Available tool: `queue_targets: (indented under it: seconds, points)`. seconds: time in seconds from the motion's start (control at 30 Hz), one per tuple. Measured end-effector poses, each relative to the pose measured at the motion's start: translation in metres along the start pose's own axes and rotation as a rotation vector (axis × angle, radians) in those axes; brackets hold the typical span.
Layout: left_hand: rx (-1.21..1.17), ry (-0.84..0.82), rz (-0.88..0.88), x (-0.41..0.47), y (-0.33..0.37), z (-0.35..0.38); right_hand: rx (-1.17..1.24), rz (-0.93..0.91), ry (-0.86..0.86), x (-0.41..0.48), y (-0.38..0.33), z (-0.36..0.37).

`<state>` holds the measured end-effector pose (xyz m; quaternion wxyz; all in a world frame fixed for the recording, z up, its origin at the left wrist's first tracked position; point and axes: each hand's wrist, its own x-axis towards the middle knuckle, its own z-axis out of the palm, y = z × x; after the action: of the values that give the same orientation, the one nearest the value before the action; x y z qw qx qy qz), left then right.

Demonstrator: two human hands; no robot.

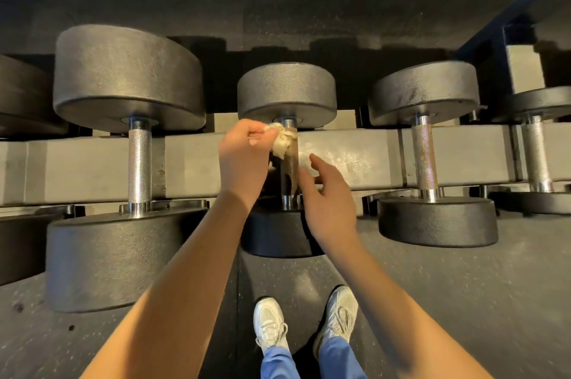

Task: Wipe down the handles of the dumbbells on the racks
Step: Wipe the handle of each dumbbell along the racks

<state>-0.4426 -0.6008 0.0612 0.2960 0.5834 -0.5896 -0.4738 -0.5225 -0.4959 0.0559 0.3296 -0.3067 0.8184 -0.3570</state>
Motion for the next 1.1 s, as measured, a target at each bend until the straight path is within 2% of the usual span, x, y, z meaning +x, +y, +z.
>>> queue_targets:
  seconds: [0.17,0.27,0.4,0.57,0.83,0.97,1.1]
  points:
    - [0.235,-0.077,0.159,0.006,-0.013,0.016,0.007,0.024,0.065,0.000,0.000,0.002]
    - [0.291,-0.112,0.150,-0.001,-0.017,0.014,-0.009,0.020,0.073,-0.001,0.001,0.003]
    - [0.260,-0.136,0.116,-0.004,-0.014,0.012,-0.032,0.041,0.107,0.000,0.004,0.006]
    - [0.281,-0.051,0.137,0.004,-0.009,0.020,-0.034,0.082,0.132,-0.007,0.007,0.009]
    - [0.270,-0.215,-0.055,-0.011,-0.014,0.004,0.011,0.116,0.117,-0.010,0.004,0.005]
    - [0.166,-0.107,-0.025,0.007,-0.005,0.014,0.010,0.135,0.112,-0.011,0.003,0.004]
    - [0.155,-0.066,0.019,0.017,-0.006,0.023,0.003,0.134,0.112,-0.011,0.005,0.004]
